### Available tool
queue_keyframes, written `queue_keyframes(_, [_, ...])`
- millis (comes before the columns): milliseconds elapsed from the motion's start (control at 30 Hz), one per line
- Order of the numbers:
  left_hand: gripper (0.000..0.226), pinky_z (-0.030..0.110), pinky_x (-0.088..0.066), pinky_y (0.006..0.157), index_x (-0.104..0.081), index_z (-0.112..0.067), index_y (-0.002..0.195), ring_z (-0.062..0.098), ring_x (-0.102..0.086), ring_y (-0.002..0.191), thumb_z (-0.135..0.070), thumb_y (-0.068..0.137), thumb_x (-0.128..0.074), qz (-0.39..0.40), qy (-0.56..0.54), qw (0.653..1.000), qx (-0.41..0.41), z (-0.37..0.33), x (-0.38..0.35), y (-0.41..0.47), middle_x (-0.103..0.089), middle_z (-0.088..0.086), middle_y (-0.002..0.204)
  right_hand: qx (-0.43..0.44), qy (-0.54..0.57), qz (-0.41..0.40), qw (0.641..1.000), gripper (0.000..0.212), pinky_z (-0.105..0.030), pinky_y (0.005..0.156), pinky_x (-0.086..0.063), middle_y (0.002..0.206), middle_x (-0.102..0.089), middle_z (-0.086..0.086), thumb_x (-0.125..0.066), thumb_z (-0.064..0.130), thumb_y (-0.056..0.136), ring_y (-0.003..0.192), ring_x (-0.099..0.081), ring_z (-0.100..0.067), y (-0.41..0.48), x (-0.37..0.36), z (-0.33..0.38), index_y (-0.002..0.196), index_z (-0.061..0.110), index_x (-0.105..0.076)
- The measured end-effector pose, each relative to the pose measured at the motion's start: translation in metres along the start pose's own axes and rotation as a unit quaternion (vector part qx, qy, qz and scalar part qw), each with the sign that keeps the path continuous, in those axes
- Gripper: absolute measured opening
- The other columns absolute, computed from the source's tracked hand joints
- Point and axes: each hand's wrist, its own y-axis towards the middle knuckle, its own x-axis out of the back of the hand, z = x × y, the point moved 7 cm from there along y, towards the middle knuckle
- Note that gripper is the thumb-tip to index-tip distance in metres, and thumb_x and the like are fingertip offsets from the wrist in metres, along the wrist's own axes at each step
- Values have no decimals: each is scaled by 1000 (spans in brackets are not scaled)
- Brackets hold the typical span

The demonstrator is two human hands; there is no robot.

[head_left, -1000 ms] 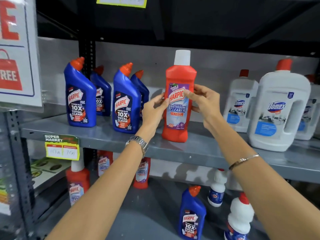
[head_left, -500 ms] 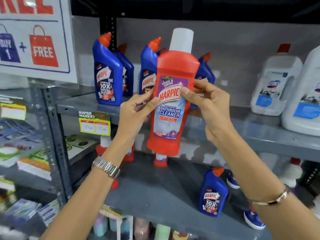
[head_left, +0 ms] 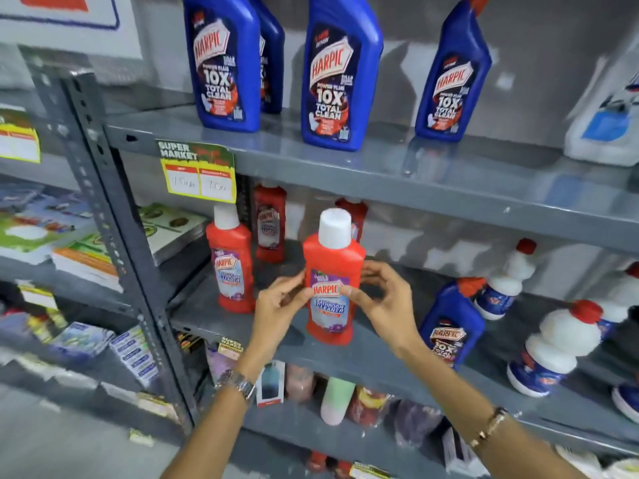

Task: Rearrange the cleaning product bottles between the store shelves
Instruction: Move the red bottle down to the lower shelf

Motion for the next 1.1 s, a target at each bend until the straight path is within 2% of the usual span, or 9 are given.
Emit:
queue_keyframes(167, [37,37,-51,78,-61,-11,117,10,-58,81,-17,81,-66,-1,41,999,31,50,-12,10,-59,-7,85,-59,-28,11,998,28,-33,86,-55,94,-68,-1,-76,6,75,89,-65,-18,9,-8,-58,99,9,-61])
queue_keyframes(233, [36,39,-52,78,-62,-8,116,12,-58,81,-16,81,-66,0,41,998,42,62,-16,16,-58,-7,84,-72,-35,10,997,29,-26,83,-55,96,-67,-5,-75,5,76,91,-65,-22,14,-10,-72,101,6,-60])
queue_keyframes(300, [34,39,-53,78,-62,-7,115,17,-59,83,-12,82,-65,-2,41,998,49,71,-20,23,-59,-5,86,-78,-35,4,996,30,-12,75,-53,98,-66,-7,-74,4,77,90,-64,-22,20,-11,-83,102,2,-58])
queue_keyframes(433, [33,11,-49,75,-62,-7,115,12,-61,87,-12,83,-65,-13,48,998,45,79,-23,35,-63,3,96,-92,-33,1,995,32,-4,70,-49,100,-64,-4,-72,6,79,87,-63,-13,28,-15,-95,105,2,-55])
queue_keyframes(500, [33,7,-48,73,-61,-5,116,12,-61,89,-11,83,-64,-14,48,998,44,81,-23,38,-63,6,99,-97,-29,3,995,32,-4,70,-49,101,-63,-3,-71,7,80,88,-61,-7,30,-17,-98,106,3,-53])
queue_keyframes(633, [35,10,-50,77,-59,-5,119,18,-62,96,-10,84,-62,-1,43,998,52,83,-23,42,-62,9,103,-111,-33,22,993,35,-4,67,-49,105,-61,-3,-69,8,82,90,-60,-4,34,-18,-103,110,2,-51])
queue_keyframes(833, [37,10,-51,77,-58,-5,120,17,-62,96,-9,84,-63,-2,20,998,66,88,-23,42,-63,7,104,-120,-34,52,991,38,-3,70,-50,111,-58,-3,-67,11,84,92,-59,-8,34,-20,-105,115,2,-47])
queue_keyframes(933, [38,10,-52,77,-58,-7,121,16,-62,98,-10,83,-63,-6,4,997,83,91,-22,41,-63,6,107,-125,-18,45,991,39,-4,69,-50,114,-58,-5,-66,12,85,93,-59,-3,32,-21,-106,117,3,-46])
queue_keyframes(1100, [41,31,-51,90,-58,-10,122,19,-61,105,-11,82,-65,-10,-32,993,109,94,-21,37,-63,4,115,-126,7,27,992,41,-9,75,-53,120,-60,-8,-67,12,84,103,-61,-15,28,-19,-104,120,5,-49])
